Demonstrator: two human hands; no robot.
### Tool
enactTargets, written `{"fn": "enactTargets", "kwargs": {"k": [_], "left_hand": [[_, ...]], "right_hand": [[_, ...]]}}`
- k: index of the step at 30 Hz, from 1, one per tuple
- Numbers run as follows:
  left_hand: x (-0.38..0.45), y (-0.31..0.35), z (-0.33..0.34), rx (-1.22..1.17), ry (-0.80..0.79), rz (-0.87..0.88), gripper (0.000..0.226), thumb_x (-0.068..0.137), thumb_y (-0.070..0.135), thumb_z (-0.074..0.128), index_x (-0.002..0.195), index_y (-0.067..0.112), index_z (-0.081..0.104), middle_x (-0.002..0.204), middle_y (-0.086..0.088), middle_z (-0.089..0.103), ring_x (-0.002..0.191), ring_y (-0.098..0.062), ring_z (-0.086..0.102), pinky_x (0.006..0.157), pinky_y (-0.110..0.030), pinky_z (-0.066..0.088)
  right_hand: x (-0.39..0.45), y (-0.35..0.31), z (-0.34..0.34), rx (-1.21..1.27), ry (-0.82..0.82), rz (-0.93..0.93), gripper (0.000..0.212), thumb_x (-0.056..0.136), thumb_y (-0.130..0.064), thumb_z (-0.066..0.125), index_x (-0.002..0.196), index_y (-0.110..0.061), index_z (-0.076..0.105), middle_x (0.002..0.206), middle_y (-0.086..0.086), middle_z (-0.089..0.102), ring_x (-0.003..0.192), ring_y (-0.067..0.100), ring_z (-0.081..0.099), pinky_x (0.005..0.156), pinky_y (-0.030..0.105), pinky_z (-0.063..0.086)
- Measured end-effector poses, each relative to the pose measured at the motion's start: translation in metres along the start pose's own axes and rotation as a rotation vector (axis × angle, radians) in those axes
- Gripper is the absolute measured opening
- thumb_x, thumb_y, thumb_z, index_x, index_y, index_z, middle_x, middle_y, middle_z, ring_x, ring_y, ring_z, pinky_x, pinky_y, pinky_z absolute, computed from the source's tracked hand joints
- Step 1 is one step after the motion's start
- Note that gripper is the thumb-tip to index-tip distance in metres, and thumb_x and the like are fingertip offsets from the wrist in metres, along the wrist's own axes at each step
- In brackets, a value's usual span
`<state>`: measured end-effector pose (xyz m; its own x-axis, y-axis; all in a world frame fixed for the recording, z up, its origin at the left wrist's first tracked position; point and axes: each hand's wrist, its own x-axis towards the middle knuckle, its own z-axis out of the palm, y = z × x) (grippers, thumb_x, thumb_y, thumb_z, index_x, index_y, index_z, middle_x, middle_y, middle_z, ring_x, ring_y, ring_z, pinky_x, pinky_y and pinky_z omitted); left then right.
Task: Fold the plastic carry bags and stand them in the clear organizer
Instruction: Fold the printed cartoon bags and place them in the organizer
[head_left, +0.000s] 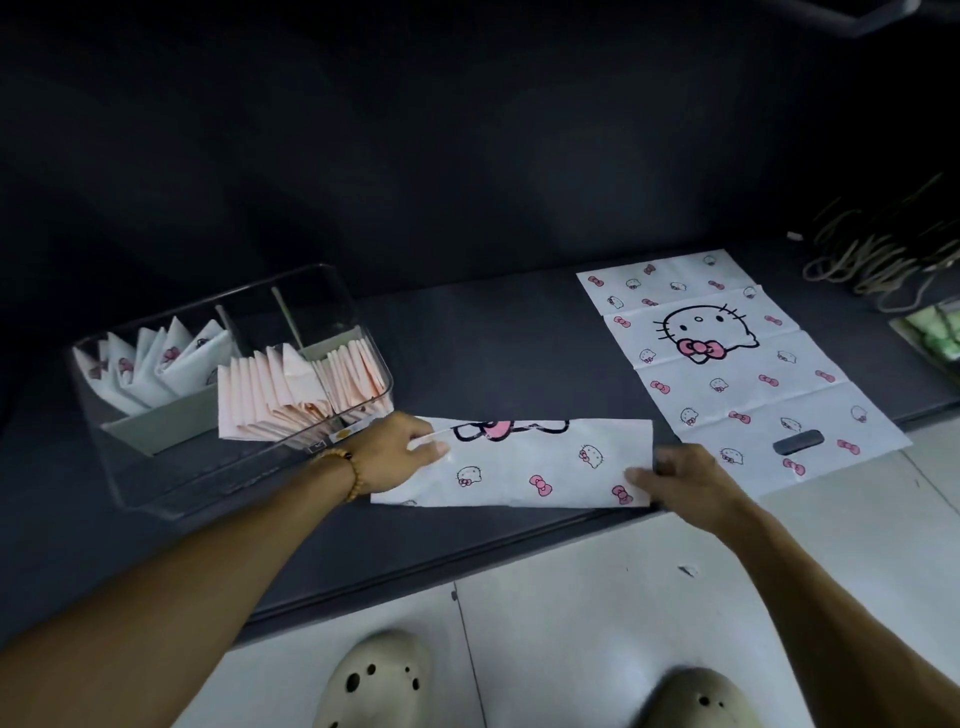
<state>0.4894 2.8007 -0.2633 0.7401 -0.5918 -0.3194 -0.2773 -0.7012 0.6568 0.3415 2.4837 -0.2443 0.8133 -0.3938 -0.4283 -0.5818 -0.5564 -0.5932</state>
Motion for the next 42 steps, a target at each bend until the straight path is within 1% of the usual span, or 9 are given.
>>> {"fn": "enactTargets", "kwargs": {"k": [5, 12, 18, 22, 27, 31, 34, 38, 42], "left_hand": [[-0.002, -0.022, 0.004, -0.114, 0.118, -0.193, 0.012, 0.086, 0.029, 0.065, 0.082, 0.018, 0.068, 0.083, 0.007, 0.068, 0.083, -0.015, 0.065, 0.069, -0.022, 0.049], [-0.007, -0.021, 0.028, -0.023, 0.349, -0.322, 0.041, 0.086, 0.039, 0.064, 0.060, 0.017, 0.040, 0.068, -0.009, 0.052, 0.069, -0.029, 0.053, 0.060, -0.032, 0.037], [-0.012, 0.003, 0.035, 0.363, 0.457, -0.376, 0.038, 0.088, 0.041, 0.059, 0.107, 0.010, 0.050, 0.104, -0.017, 0.064, 0.097, -0.039, 0.060, 0.070, -0.041, 0.048], [-0.017, 0.012, 0.042, 0.665, 0.495, -0.061, 0.064, 0.070, 0.000, 0.069, 0.131, 0.003, 0.049, 0.132, -0.017, 0.050, 0.114, -0.037, 0.051, 0.082, -0.045, 0.052], [-0.012, -0.002, 0.059, 0.639, 0.106, 0.219, 0.057, 0.099, 0.014, 0.027, 0.151, 0.012, 0.004, 0.160, -0.002, -0.001, 0.147, -0.017, -0.006, 0.116, -0.028, -0.009], [-0.008, -0.012, 0.053, 0.645, 0.031, 0.195, 0.057, 0.102, 0.035, 0.018, 0.151, 0.017, -0.005, 0.158, 0.003, -0.014, 0.144, -0.013, -0.018, 0.113, -0.027, -0.016], [-0.007, -0.012, 0.053, 0.710, 0.039, 0.195, 0.061, 0.100, 0.042, 0.015, 0.151, 0.017, -0.006, 0.158, 0.002, -0.016, 0.144, -0.015, -0.019, 0.116, -0.032, -0.014], [-0.010, -0.014, 0.055, 0.729, 0.019, 0.193, 0.069, 0.097, 0.049, 0.014, 0.149, 0.015, -0.015, 0.158, -0.002, -0.018, 0.142, -0.016, -0.024, 0.115, -0.033, -0.015], [-0.008, -0.020, 0.050, 0.735, 0.018, 0.231, 0.074, 0.097, 0.052, 0.019, 0.148, 0.011, -0.016, 0.157, -0.005, -0.019, 0.137, -0.013, -0.031, 0.112, -0.031, -0.019]], "right_hand": [[0.010, -0.001, 0.024, -0.185, 0.220, 0.088, 0.032, 0.084, -0.022, 0.060, 0.061, -0.007, 0.043, 0.057, 0.007, 0.043, 0.056, 0.023, 0.038, 0.053, 0.029, 0.032], [0.006, 0.002, 0.031, -0.111, 0.271, 0.099, 0.023, 0.067, -0.007, 0.067, 0.059, 0.000, 0.047, 0.057, 0.013, 0.036, 0.061, 0.031, 0.027, 0.055, 0.029, 0.027], [0.006, 0.001, 0.029, -0.116, 0.262, 0.105, 0.027, 0.066, -0.007, 0.067, 0.054, -0.008, 0.043, 0.052, 0.001, 0.031, 0.054, 0.019, 0.023, 0.049, 0.027, 0.023], [0.007, 0.001, 0.028, -0.114, 0.264, 0.101, 0.037, 0.065, -0.007, 0.067, 0.050, -0.013, 0.033, 0.045, -0.003, 0.024, 0.053, 0.017, 0.020, 0.047, 0.026, 0.022], [0.007, -0.002, 0.028, -0.130, 0.260, 0.085, 0.028, 0.068, -0.007, 0.065, 0.056, -0.013, 0.040, 0.050, -0.001, 0.036, 0.053, 0.020, 0.031, 0.048, 0.027, 0.029], [0.002, -0.018, 0.029, -0.438, 0.292, 0.014, 0.036, 0.073, -0.011, 0.065, 0.107, -0.009, 0.055, 0.102, 0.010, 0.058, 0.092, 0.033, 0.052, 0.074, 0.035, 0.046], [-0.004, -0.053, 0.066, -0.576, 0.429, -0.370, 0.041, 0.079, -0.016, 0.066, 0.118, -0.003, 0.058, 0.123, 0.018, 0.055, 0.113, 0.039, 0.051, 0.093, 0.042, 0.044], [-0.003, -0.098, 0.146, -0.408, 0.108, -0.520, 0.057, 0.095, -0.019, 0.044, 0.147, -0.004, 0.029, 0.157, 0.014, 0.022, 0.146, 0.027, 0.015, 0.120, 0.038, 0.012], [0.002, -0.072, 0.158, -0.602, 0.121, -0.482, 0.059, 0.100, -0.043, 0.015, 0.153, -0.020, 0.010, 0.162, 0.001, 0.004, 0.148, 0.020, -0.002, 0.119, 0.042, 0.002]]}}
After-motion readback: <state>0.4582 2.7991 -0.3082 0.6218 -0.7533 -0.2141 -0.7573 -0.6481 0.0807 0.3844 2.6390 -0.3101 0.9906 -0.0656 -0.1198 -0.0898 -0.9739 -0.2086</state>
